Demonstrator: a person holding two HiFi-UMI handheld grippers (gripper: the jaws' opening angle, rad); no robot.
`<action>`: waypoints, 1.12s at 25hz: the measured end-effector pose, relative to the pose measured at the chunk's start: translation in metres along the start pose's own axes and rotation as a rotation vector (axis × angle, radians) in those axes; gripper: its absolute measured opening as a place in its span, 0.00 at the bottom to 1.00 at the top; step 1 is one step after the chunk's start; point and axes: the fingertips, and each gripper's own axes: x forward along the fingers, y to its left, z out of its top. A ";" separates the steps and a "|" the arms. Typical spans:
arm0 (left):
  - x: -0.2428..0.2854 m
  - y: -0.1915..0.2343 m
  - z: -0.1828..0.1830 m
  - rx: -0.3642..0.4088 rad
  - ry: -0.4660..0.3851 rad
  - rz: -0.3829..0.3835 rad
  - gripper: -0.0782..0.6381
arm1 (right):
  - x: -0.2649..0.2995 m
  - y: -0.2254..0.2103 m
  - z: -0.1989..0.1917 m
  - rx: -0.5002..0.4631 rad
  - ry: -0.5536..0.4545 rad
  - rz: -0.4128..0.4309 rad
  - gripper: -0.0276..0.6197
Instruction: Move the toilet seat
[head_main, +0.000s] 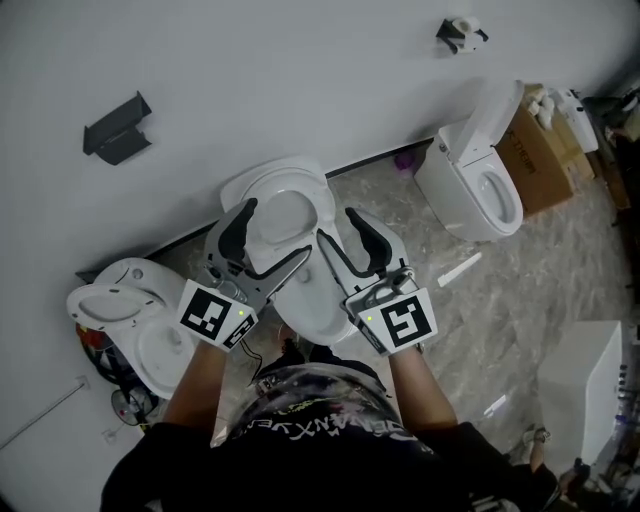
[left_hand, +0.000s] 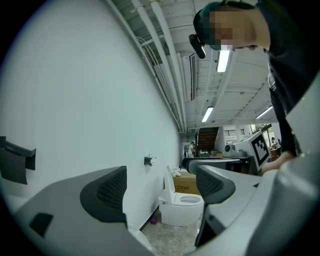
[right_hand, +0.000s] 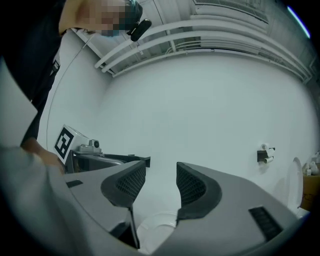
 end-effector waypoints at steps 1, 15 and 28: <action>-0.002 -0.004 0.004 0.008 0.000 -0.005 0.74 | -0.004 0.003 0.003 -0.003 -0.001 -0.001 0.34; -0.026 -0.023 0.026 0.031 -0.010 -0.014 0.36 | -0.026 0.022 0.025 -0.086 0.005 -0.010 0.10; -0.028 -0.042 0.024 0.059 0.004 -0.094 0.14 | -0.034 0.039 0.026 -0.138 -0.011 0.048 0.05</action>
